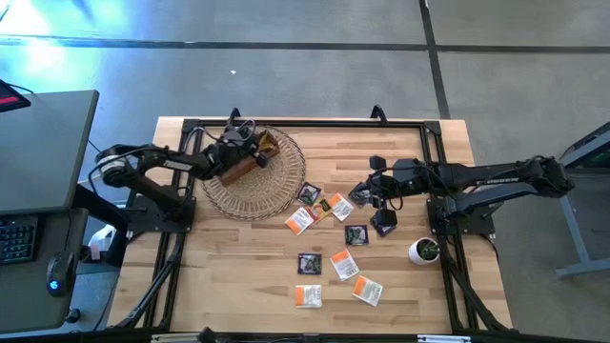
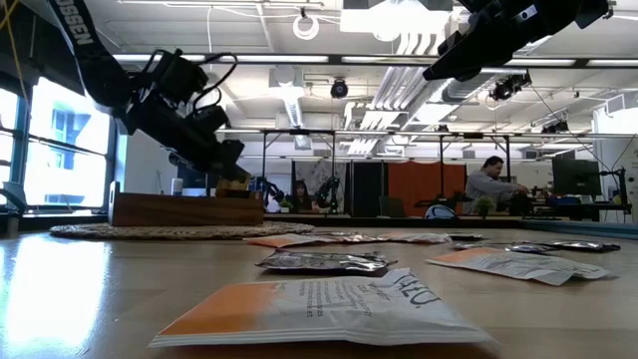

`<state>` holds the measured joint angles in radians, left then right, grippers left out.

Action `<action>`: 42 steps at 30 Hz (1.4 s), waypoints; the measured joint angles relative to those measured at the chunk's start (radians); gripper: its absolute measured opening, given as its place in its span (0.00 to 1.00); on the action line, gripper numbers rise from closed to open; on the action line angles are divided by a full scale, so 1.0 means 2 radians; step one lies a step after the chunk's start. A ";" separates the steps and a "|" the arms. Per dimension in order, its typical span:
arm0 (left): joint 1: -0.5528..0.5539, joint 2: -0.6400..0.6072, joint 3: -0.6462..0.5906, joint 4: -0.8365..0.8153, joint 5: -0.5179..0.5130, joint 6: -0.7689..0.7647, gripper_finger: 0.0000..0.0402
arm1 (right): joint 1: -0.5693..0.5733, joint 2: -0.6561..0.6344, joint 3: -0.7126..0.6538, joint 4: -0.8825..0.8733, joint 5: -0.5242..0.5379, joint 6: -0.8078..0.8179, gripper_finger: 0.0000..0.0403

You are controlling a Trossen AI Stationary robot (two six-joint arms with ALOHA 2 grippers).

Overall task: Pick & Place Tea
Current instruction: Put the yellow tea bag into the right section of the wooden organizer

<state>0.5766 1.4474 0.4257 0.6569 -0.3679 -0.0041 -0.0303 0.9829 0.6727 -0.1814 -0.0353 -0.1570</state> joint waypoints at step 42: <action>0.013 0.054 0.062 -0.049 0.009 -0.054 0.21 | 0.000 0.000 0.000 -0.009 -0.001 0.014 0.26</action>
<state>0.6025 1.5555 0.5495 0.5580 -0.3498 -0.1116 -0.0299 0.9829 0.6724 -0.1986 -0.0376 -0.1290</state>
